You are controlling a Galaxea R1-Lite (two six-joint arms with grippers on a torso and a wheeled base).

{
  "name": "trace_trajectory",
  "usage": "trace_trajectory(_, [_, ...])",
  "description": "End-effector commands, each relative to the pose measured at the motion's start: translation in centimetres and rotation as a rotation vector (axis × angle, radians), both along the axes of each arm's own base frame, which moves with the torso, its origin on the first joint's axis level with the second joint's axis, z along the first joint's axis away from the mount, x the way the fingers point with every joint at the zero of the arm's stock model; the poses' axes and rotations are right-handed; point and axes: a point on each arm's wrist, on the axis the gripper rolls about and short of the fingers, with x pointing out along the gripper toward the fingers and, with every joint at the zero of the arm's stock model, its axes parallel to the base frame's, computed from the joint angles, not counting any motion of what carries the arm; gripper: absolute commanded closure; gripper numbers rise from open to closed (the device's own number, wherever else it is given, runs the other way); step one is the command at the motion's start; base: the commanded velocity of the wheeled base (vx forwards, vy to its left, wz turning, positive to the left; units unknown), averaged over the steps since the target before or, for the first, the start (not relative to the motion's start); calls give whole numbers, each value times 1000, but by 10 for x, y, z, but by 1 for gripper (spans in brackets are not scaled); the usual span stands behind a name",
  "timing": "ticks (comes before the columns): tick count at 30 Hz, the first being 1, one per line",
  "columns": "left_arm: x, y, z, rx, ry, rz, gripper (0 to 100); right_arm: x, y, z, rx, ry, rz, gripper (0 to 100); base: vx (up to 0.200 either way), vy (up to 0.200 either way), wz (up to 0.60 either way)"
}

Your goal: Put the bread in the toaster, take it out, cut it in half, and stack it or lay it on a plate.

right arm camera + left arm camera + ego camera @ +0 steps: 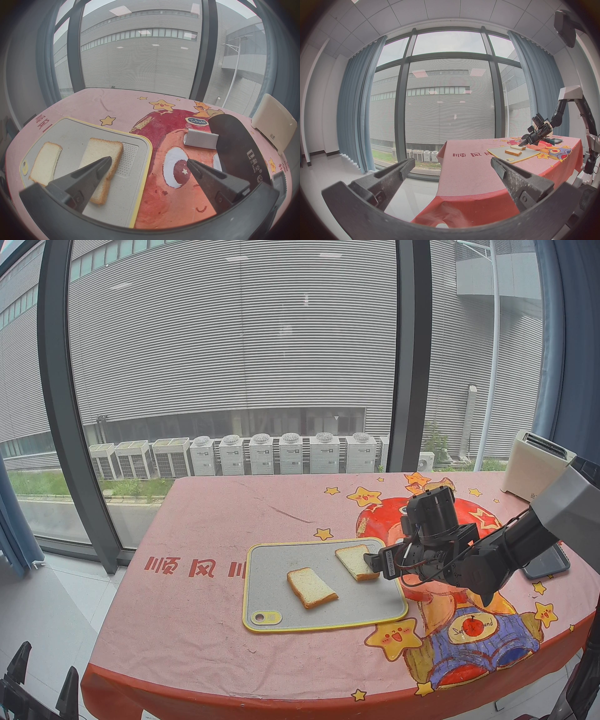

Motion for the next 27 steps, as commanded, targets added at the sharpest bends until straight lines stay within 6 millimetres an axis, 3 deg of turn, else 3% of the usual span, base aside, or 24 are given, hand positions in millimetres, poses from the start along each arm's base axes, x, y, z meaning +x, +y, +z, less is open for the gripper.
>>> trace_trajectory(1, [0, 0, -5, 0, 1, 0, 0, -2, 2, -3, -8, 10, 9, 0, 0, 0, 0])
trace_trajectory(9, [0, 0, -5, 0, 1, 0, 0, -2, 3, -4, -12, 12, 11, 0, 0, 0, 0])
trace_trajectory(10, [0, 0, -5, 0, 1, 0, 0, -2, 3, -4, -12, 12, 13, 100, 0, 0, 0])
trace_trajectory(27, [0, 0, -5, 0, 1, 0, 0, -8, 6, 2, -5, 1, 22, 100, 0, 0, 0])
